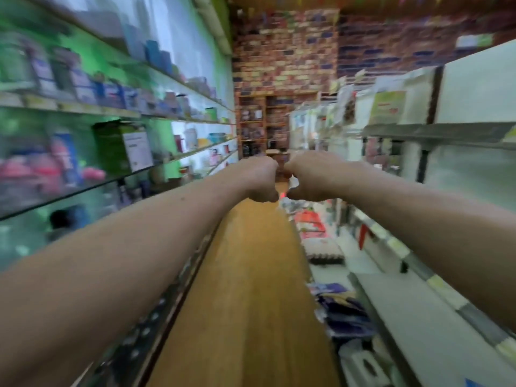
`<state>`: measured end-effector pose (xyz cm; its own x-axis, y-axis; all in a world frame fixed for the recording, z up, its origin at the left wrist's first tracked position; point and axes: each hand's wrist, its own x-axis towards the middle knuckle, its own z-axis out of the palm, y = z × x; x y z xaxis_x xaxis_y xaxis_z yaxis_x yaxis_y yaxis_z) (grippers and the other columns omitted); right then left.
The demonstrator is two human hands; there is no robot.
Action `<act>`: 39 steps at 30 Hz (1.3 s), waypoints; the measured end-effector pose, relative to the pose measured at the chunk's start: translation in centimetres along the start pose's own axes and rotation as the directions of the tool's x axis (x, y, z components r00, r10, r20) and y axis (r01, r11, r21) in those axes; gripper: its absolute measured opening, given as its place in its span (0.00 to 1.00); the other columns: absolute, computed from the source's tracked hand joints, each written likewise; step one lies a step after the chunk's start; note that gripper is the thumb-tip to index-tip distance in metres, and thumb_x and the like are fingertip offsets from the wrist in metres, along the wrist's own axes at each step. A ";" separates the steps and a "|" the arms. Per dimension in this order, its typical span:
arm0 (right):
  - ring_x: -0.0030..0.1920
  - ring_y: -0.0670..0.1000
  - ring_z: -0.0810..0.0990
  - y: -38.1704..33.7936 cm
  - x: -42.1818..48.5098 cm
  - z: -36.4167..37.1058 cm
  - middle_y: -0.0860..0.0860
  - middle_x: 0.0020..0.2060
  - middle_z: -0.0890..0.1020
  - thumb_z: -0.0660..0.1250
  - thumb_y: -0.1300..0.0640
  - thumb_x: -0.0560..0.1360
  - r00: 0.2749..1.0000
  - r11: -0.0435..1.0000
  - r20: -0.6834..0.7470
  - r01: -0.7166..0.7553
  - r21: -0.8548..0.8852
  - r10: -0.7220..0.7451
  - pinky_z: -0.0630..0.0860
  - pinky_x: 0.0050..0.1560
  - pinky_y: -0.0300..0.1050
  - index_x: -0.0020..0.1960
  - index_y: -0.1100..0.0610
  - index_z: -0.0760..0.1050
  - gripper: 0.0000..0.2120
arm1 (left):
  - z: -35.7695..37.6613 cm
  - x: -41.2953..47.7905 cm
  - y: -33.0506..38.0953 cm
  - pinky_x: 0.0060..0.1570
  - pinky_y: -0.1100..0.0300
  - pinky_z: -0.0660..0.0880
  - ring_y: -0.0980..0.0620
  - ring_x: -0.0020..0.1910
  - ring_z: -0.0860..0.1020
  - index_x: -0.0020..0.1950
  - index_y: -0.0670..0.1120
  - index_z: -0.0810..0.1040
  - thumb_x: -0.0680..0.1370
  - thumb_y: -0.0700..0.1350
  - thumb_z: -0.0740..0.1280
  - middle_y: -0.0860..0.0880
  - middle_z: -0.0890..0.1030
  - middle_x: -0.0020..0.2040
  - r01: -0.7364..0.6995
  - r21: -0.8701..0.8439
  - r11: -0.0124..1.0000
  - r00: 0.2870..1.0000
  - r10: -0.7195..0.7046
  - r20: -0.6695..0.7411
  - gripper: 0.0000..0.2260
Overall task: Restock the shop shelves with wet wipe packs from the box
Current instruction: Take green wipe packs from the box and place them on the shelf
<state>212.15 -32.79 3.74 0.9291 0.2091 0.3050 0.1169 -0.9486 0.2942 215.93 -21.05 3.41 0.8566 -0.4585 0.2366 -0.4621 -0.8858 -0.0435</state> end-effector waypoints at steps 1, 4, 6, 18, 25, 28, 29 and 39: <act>0.52 0.55 0.78 -2.1 0.2 0.1 0.53 0.53 0.80 0.67 0.47 0.75 1.000 1.000 -0.002 0.026 0.017 -0.026 0.77 0.51 0.50 0.60 0.55 0.75 0.17 | 0.3 -1.6 -1.6 0.48 0.56 0.74 0.48 0.52 0.76 0.66 0.47 0.72 0.74 0.48 0.71 0.48 0.77 0.57 0.041 0.003 0.999 0.999 -0.041 0.019 0.21; 0.55 0.55 0.78 -8.5 0.0 0.3 0.52 0.56 0.79 0.66 0.47 0.76 0.992 0.989 0.033 0.118 0.092 -0.122 0.77 0.54 0.53 0.63 0.54 0.74 0.19 | 1.2 -6.9 -6.0 0.51 0.56 0.73 0.47 0.57 0.75 0.69 0.46 0.69 0.75 0.49 0.70 0.46 0.75 0.62 0.128 -0.002 0.992 0.988 -0.127 0.090 0.24; 0.56 0.55 0.78 -12.9 -0.7 0.3 0.51 0.58 0.79 0.66 0.47 0.76 0.980 0.972 0.047 0.184 0.144 -0.193 0.77 0.53 0.51 0.66 0.53 0.72 0.20 | 1.8 -10.9 -8.4 0.53 0.55 0.75 0.47 0.56 0.76 0.69 0.47 0.70 0.75 0.48 0.70 0.47 0.77 0.61 0.179 -0.004 0.984 0.975 -0.177 0.134 0.24; 0.52 0.55 0.79 -34.5 -9.7 1.2 0.53 0.53 0.80 0.65 0.48 0.76 0.877 0.851 0.107 0.415 0.321 -0.468 0.75 0.44 0.46 0.63 0.54 0.74 0.18 | 5.4 -31.8 -18.1 0.49 0.53 0.76 0.43 0.54 0.78 0.64 0.44 0.75 0.73 0.49 0.71 0.43 0.79 0.59 0.410 0.060 0.910 0.862 -0.408 0.300 0.21; 0.52 0.55 0.79 -43.5 -12.7 1.9 0.54 0.54 0.80 0.64 0.51 0.77 0.778 0.753 0.142 0.520 0.403 -0.612 0.75 0.46 0.45 0.62 0.55 0.75 0.16 | 8.1 -40.9 -22.2 0.50 0.53 0.73 0.42 0.56 0.77 0.67 0.42 0.73 0.75 0.48 0.70 0.42 0.77 0.62 0.544 0.059 0.837 0.757 -0.520 0.396 0.22; 0.50 0.55 0.78 -46.8 -13.4 2.9 0.54 0.54 0.80 0.63 0.50 0.78 0.725 0.708 0.162 0.558 0.433 -0.670 0.72 0.43 0.44 0.62 0.55 0.75 0.15 | 10.5 -44.1 -24.1 0.42 0.55 0.73 0.44 0.47 0.77 0.58 0.44 0.76 0.74 0.50 0.71 0.43 0.79 0.54 0.624 0.029 0.781 0.696 -0.572 0.435 0.16; 0.49 0.55 0.78 -47.8 -13.7 3.6 0.54 0.53 0.80 0.63 0.49 0.78 0.703 0.693 0.177 0.567 0.446 -0.689 0.72 0.43 0.44 0.60 0.56 0.75 0.14 | 11.4 -45.0 -24.5 0.40 0.55 0.72 0.44 0.45 0.77 0.54 0.44 0.77 0.74 0.50 0.70 0.43 0.80 0.51 0.648 0.008 0.762 0.678 -0.581 0.451 0.14; 0.49 0.54 0.76 -53.6 -16.0 15.5 0.55 0.55 0.79 0.64 0.50 0.78 0.469 0.600 0.374 0.615 0.511 -0.800 0.71 0.44 0.46 0.60 0.59 0.73 0.16 | 25.1 -51.7 -25.6 0.47 0.55 0.74 0.46 0.52 0.76 0.65 0.43 0.73 0.75 0.51 0.71 0.45 0.76 0.58 0.860 0.003 0.511 0.363 -0.615 0.700 0.22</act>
<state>196.48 11.01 -30.96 0.4740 0.7678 -0.4311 0.8210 -0.5623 -0.0988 189.26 23.53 -32.10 0.7559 0.3278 -0.5667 0.5012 -0.8467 0.1787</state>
